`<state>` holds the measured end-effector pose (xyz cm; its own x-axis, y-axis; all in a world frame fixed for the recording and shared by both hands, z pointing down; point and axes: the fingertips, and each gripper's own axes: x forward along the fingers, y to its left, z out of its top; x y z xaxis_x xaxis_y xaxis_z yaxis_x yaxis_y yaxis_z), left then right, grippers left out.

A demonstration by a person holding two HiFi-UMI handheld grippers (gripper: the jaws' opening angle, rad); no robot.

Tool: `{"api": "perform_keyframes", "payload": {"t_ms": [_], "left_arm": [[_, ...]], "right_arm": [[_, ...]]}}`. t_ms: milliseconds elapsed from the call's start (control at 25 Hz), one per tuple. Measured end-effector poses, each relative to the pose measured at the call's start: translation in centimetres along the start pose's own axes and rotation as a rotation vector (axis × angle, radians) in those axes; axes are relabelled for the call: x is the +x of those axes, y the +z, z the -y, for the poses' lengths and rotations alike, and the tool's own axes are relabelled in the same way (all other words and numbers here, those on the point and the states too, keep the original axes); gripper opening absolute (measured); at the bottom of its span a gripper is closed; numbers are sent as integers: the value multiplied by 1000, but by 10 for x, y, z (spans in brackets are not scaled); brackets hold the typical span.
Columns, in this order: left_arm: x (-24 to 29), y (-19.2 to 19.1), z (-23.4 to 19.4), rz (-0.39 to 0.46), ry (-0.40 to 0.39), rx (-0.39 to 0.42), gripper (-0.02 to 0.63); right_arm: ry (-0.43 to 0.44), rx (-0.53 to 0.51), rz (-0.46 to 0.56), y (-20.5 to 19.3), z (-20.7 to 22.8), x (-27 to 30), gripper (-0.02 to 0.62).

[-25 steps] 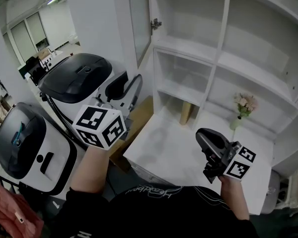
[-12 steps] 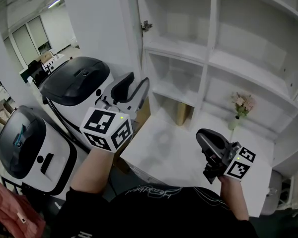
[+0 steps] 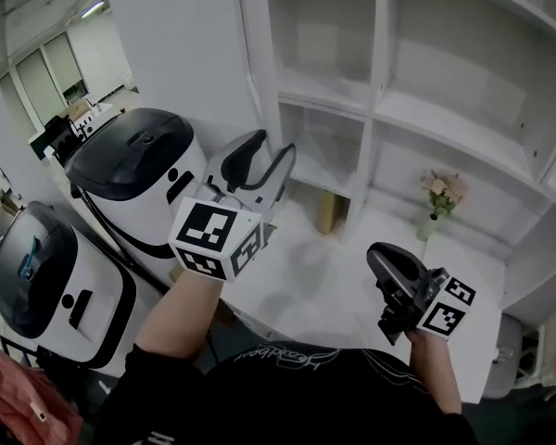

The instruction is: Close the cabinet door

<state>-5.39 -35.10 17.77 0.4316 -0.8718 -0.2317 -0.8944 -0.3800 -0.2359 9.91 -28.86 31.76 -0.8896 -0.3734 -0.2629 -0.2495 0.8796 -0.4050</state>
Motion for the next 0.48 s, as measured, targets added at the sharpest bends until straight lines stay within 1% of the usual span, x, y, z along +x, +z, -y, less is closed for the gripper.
{"api": "perform_keyframes", "payload": {"t_ms": [200,480], "left_arm": [[17,-2,12,-4,-39,-24,196],[41,-5,26,2,-50,-9,196]], "right_arm": [[-22,-12,19,6,3,-11,64],[-68,-30,44,14,9,-26,64]]}}
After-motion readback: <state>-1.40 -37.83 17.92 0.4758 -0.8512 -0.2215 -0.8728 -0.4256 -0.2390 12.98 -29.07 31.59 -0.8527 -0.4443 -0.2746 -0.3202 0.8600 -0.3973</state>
